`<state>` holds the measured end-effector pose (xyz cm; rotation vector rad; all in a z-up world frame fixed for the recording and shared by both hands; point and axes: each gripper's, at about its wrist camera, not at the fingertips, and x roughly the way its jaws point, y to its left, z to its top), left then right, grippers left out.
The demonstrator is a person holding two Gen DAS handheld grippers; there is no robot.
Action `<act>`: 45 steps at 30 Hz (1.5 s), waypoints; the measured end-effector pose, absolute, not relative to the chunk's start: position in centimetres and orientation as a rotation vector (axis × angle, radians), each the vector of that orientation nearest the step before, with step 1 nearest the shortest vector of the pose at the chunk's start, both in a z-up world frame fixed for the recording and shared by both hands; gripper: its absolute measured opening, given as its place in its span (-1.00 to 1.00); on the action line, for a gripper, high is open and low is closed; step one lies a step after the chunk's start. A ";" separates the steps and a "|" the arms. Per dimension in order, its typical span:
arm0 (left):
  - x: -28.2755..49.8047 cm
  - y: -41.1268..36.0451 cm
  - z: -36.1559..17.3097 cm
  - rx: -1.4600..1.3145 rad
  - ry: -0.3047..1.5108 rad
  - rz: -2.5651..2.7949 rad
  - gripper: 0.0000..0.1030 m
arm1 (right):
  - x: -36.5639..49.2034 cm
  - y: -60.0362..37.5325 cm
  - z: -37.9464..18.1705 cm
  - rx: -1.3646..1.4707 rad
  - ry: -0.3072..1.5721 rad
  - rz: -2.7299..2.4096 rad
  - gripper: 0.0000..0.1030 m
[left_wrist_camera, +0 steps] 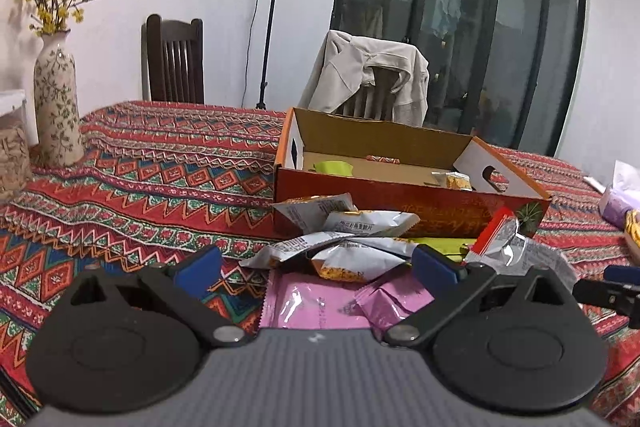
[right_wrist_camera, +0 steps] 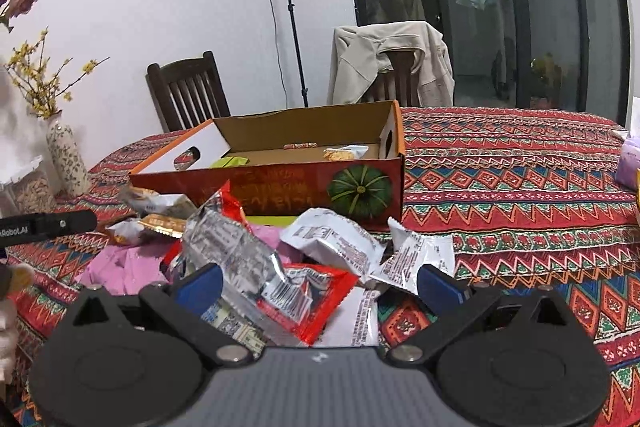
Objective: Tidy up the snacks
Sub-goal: 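Return both tools to the snack pile, then grasp the silver wrapper with the right tool while the left tool grasps a white packet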
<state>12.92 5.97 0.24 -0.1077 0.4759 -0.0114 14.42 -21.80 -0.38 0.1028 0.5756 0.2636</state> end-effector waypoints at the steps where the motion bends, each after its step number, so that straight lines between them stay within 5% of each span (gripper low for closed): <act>1: 12.9 5.9 0.2 -0.104 0.474 -0.014 1.00 | 14.5 -21.7 -0.5 0.099 0.578 0.265 1.00; 26: 13.3 7.3 -0.3 -0.188 0.509 -0.032 1.00 | 17.1 -13.5 -2.2 -0.271 0.613 0.408 1.00; 36: 13.4 7.3 -0.4 -0.197 0.512 -0.025 1.00 | 16.0 -13.5 -2.7 -0.286 0.567 0.424 0.50; 45: 13.5 7.2 -0.5 -0.190 0.518 -0.014 1.00 | 15.4 -16.5 -0.8 -0.128 0.470 0.388 0.46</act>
